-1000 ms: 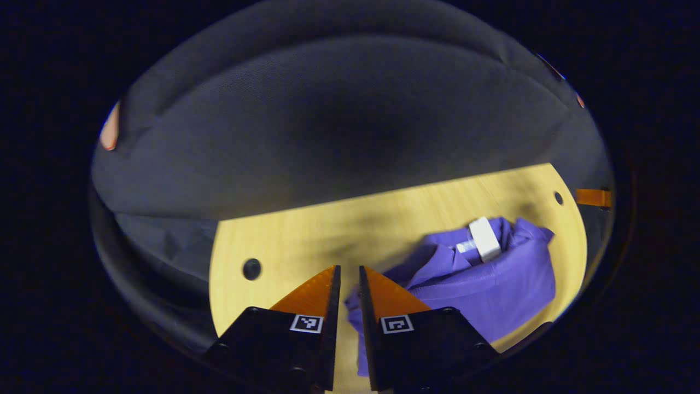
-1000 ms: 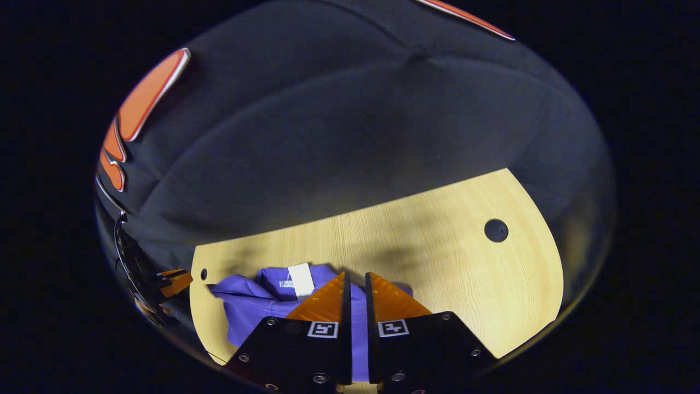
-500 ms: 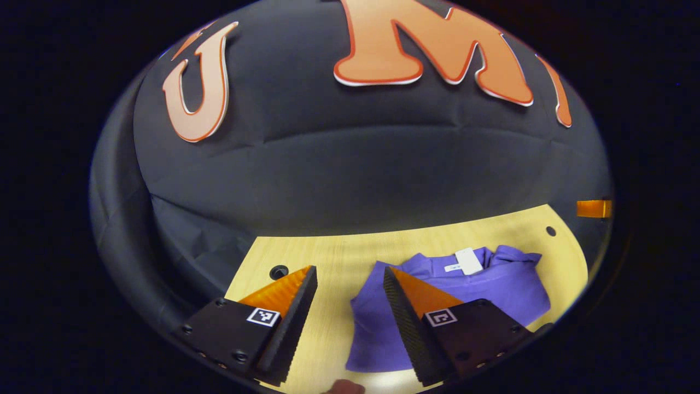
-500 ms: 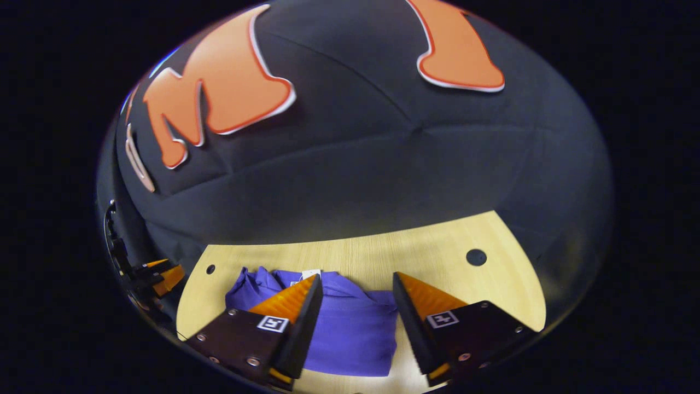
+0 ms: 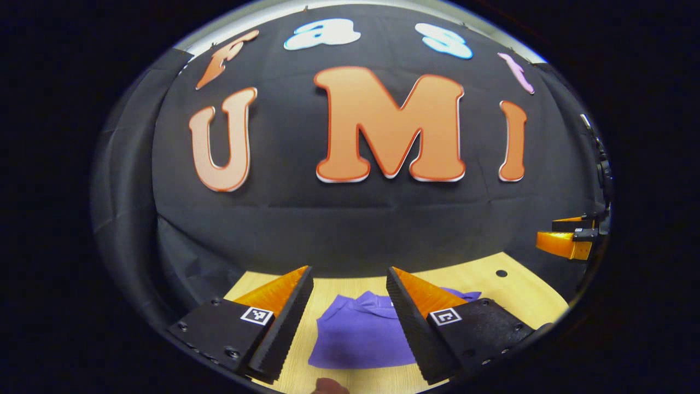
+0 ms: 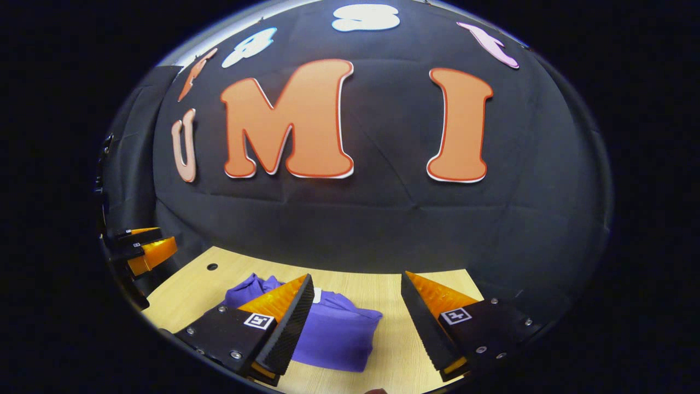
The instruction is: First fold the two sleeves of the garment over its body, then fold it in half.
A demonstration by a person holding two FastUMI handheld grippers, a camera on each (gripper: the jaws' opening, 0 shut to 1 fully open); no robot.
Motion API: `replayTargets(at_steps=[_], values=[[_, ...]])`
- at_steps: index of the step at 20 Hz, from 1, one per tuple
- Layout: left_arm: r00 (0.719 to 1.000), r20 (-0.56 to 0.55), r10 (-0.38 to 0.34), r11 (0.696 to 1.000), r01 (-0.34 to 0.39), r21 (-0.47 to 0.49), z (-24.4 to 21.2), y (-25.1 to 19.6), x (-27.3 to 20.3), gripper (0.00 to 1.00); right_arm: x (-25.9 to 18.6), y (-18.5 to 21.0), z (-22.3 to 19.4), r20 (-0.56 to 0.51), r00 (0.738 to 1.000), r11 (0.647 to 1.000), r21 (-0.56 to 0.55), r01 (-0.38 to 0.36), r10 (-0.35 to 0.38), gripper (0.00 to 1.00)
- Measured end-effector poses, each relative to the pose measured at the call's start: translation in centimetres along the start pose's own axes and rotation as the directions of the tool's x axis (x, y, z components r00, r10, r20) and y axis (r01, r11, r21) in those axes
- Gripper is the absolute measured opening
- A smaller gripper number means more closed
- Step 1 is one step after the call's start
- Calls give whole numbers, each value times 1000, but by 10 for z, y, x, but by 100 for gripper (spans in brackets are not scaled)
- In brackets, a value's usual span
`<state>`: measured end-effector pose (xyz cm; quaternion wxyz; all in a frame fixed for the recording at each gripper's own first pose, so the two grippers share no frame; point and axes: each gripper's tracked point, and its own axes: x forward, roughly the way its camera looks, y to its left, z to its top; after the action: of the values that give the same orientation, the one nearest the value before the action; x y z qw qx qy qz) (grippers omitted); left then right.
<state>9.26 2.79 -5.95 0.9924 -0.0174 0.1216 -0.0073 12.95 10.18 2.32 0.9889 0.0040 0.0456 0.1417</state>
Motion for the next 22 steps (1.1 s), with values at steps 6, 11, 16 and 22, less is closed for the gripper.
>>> replayTargets(at_steps=[6, 11, 16, 22], values=[[995, 97, 30, 998, -34, 50, -1, -13, -73, 89, -67, 4, 12, 149, 989, 1000, -6, 8, -7, 94], [990, 131, 43, 999, -46, 14, -5, -18, -108, 89, -99, 19, 10, 191, 981, 999, -28, -31, 36, 94], [989, 140, 54, 998, -58, 27, -16, -24, -136, 89, -116, 42, -6, 179, 978, 994, -42, -97, 103, 94], [985, 144, 95, 994, -102, 42, -19, -26, -167, 89, -127, 66, -16, 177, 968, 984, -70, -166, 176, 94]])
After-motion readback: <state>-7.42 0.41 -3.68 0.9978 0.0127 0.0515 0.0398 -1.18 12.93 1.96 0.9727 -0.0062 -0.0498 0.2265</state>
